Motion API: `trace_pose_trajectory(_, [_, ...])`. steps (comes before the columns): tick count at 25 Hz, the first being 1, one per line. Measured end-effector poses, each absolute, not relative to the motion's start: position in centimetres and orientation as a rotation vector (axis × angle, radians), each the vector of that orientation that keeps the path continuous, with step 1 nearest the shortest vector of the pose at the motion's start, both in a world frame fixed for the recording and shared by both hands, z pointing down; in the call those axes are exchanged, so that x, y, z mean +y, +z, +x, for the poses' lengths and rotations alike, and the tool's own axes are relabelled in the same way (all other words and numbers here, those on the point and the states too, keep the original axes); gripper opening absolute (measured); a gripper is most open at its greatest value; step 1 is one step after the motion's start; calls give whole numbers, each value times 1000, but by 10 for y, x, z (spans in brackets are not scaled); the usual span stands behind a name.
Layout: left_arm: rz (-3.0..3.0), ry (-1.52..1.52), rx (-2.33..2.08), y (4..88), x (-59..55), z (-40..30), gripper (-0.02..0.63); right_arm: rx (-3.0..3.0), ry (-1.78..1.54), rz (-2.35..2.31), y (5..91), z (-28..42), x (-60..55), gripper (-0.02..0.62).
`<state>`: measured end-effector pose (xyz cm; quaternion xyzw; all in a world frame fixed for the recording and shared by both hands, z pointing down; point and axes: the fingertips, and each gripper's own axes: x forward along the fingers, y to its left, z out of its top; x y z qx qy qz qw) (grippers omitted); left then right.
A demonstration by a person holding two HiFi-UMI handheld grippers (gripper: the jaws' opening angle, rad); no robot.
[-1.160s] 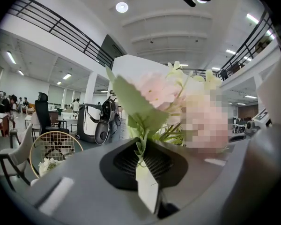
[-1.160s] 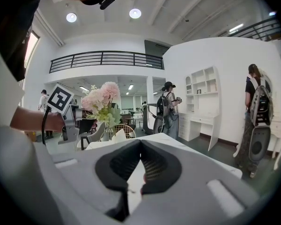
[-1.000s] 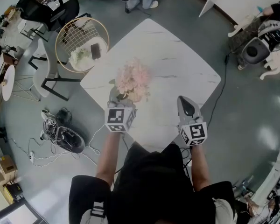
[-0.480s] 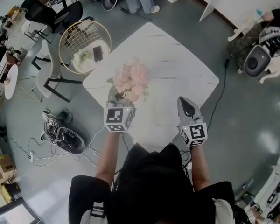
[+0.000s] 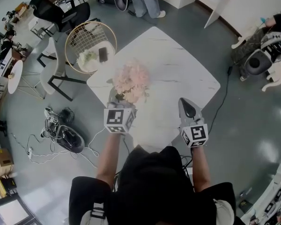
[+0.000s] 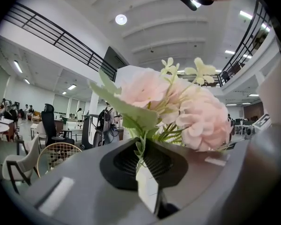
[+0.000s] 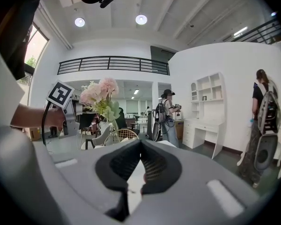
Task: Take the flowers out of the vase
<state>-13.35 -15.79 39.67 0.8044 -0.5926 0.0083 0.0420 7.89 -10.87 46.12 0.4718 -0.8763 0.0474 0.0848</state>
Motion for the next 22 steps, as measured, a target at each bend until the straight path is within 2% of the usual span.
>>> trace_pose_trajectory(22, [2341,32,-1957,395,-113,-160,21,-2709,103,1249,452,58,-103,3])
